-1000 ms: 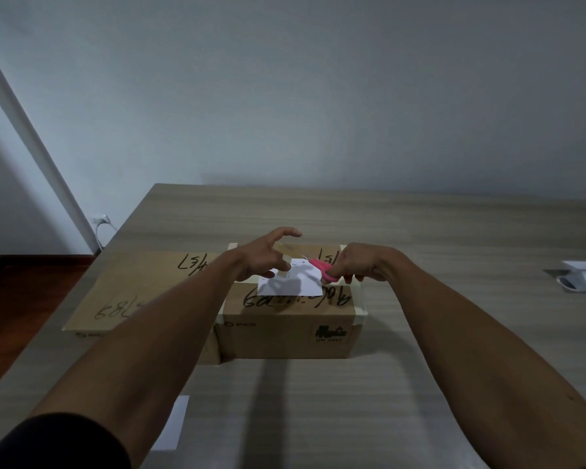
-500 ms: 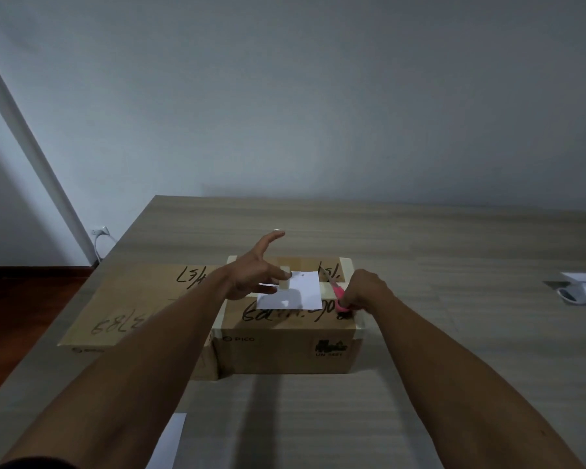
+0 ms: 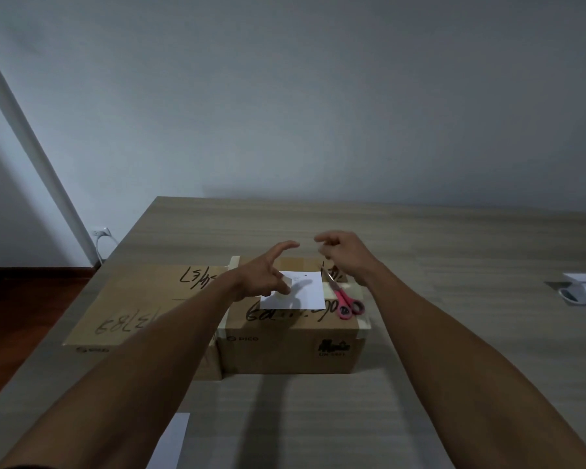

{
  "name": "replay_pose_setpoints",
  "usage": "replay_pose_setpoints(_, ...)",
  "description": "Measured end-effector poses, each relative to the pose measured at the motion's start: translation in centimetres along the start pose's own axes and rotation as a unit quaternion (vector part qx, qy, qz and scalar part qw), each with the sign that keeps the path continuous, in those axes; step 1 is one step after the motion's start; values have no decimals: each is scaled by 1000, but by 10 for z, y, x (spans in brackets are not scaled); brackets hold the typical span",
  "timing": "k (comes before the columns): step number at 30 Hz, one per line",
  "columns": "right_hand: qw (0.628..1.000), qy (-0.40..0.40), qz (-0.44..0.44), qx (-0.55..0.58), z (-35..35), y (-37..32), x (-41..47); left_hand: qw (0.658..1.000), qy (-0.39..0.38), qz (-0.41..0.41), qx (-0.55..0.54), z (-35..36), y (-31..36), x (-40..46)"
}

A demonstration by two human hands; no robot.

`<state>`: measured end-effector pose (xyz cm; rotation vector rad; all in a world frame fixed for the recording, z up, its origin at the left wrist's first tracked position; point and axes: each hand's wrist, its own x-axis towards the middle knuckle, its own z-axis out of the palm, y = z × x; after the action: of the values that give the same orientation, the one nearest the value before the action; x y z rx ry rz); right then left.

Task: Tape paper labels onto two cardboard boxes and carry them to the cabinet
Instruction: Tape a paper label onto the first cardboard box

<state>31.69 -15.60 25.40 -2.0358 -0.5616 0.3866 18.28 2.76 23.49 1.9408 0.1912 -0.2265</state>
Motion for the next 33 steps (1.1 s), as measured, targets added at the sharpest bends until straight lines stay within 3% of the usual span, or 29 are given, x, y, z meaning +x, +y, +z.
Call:
replay_pose_setpoints(6, 996, -60, -72, -2, 1, -21, 0, 999, 1, 2, 53, -1, 6, 1)
replay_pose_setpoints(22, 994, -54, -94, -28, 8, -21, 5, 997, 5, -9, 73, 0, 1, 7)
replay_pose_setpoints(33, 994, -29, -96, -39, 19, -22, 12, 995, 30, -72, -63, 0, 3, 11)
